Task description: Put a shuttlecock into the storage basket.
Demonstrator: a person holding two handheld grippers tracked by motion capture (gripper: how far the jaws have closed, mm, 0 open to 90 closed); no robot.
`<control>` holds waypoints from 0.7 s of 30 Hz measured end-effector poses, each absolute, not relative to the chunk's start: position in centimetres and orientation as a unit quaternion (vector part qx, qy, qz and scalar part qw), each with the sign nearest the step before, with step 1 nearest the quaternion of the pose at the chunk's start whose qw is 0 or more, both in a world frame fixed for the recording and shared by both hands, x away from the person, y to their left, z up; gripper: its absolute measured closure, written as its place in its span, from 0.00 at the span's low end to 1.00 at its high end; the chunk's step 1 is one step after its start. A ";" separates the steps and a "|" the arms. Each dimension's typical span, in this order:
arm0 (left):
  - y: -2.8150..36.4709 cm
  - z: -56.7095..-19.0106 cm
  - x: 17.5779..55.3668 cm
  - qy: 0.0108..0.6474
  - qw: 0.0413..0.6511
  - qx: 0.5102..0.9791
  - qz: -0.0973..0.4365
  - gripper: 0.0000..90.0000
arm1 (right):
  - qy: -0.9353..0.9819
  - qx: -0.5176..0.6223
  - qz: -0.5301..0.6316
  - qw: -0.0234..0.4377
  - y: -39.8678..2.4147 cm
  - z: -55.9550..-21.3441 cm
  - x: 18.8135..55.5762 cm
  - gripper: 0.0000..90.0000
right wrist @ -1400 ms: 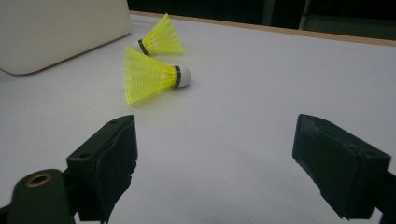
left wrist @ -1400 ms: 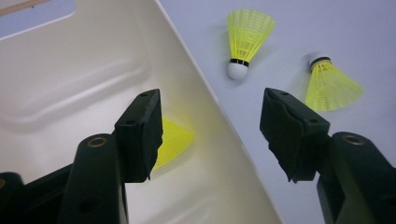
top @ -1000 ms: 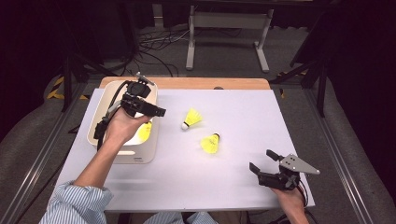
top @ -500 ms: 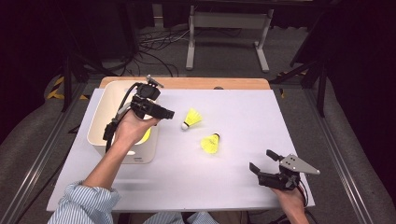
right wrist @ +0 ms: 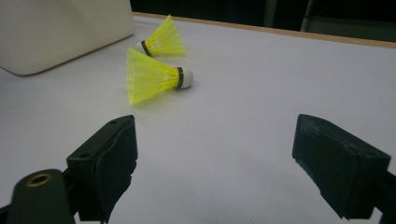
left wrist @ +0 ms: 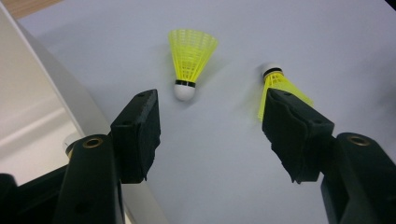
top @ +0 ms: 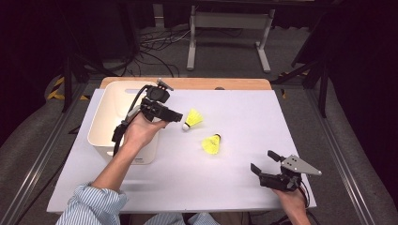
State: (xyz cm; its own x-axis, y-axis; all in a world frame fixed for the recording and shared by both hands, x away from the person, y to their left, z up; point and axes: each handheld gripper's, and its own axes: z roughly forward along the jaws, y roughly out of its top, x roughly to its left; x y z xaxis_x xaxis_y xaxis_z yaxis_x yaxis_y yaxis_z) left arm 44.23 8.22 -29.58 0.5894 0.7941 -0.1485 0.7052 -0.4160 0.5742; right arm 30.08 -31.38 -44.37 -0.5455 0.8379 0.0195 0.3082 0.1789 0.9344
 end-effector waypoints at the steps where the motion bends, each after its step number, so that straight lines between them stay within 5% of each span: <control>1: 8.1 -29.6 44.3 0.441 0.302 0.842 0.076 0.42 | 0.721 0.397 0.503 0.263 -31.4 -44.4 30.1 0.16; 21: 5.1 -30.4 44.1 0.430 0.290 0.851 0.081 0.41 | 0.721 0.397 0.504 0.262 -31.4 -44.4 30.1 0.16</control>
